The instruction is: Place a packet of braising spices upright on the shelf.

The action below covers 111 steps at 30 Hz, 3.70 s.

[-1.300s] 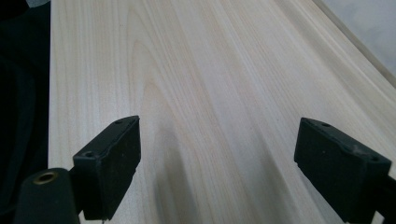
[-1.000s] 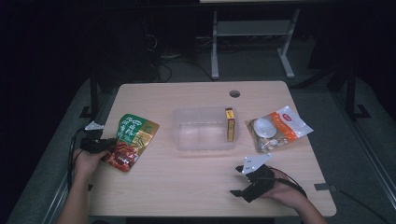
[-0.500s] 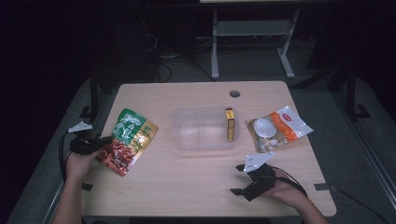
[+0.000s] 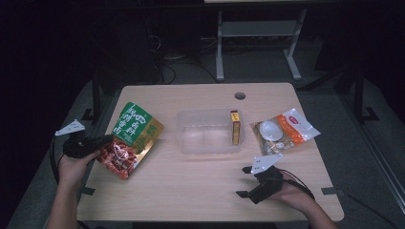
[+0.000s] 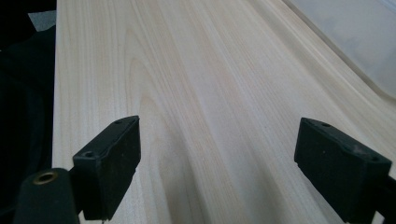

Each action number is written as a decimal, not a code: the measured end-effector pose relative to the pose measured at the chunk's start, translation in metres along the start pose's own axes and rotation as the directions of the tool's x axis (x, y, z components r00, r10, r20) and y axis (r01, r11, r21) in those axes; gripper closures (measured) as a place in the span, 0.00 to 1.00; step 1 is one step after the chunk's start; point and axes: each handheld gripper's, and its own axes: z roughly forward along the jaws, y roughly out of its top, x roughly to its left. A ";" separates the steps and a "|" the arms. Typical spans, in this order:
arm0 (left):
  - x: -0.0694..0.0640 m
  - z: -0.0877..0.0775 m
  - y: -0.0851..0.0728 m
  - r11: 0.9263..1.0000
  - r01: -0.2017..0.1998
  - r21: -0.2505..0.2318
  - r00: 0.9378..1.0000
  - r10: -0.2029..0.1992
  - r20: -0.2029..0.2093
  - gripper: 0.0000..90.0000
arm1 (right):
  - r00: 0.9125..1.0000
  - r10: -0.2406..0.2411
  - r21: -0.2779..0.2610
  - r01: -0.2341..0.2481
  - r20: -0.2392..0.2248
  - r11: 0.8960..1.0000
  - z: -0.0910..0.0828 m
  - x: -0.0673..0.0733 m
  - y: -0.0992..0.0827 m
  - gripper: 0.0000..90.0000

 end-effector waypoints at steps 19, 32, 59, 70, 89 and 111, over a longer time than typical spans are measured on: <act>-0.059 0.007 0.034 0.993 -0.090 -0.073 0.971 0.104 0.215 1.00 | 0.996 0.081 -0.035 -0.080 0.029 0.996 -0.014 -0.009 0.005 0.10; -0.116 0.044 0.043 0.984 -0.162 -0.069 0.915 0.176 0.364 1.00 | 0.990 0.139 -0.119 -0.139 -0.013 0.983 -0.024 -0.012 0.011 0.10; -0.159 0.073 0.036 0.984 -0.138 -0.112 0.869 0.174 0.463 1.00 | 0.974 0.131 -0.340 -0.189 -0.187 0.921 -0.003 -0.029 0.069 0.18; -0.167 0.083 0.030 0.983 -0.144 -0.117 0.865 0.182 0.468 1.00 | 0.964 0.096 -0.359 -0.183 -0.247 0.915 0.002 -0.023 0.067 0.55; -0.160 0.090 0.022 0.988 -0.113 -0.109 0.869 0.151 0.471 1.00 | 0.958 0.028 -0.351 -0.132 -0.286 0.927 -0.002 -0.018 0.069 0.97; -0.161 0.104 0.013 0.982 -0.185 -0.035 0.873 0.180 0.453 0.65 | 0.949 -0.102 -0.344 -0.007 -0.297 0.939 -0.023 0.006 0.087 1.00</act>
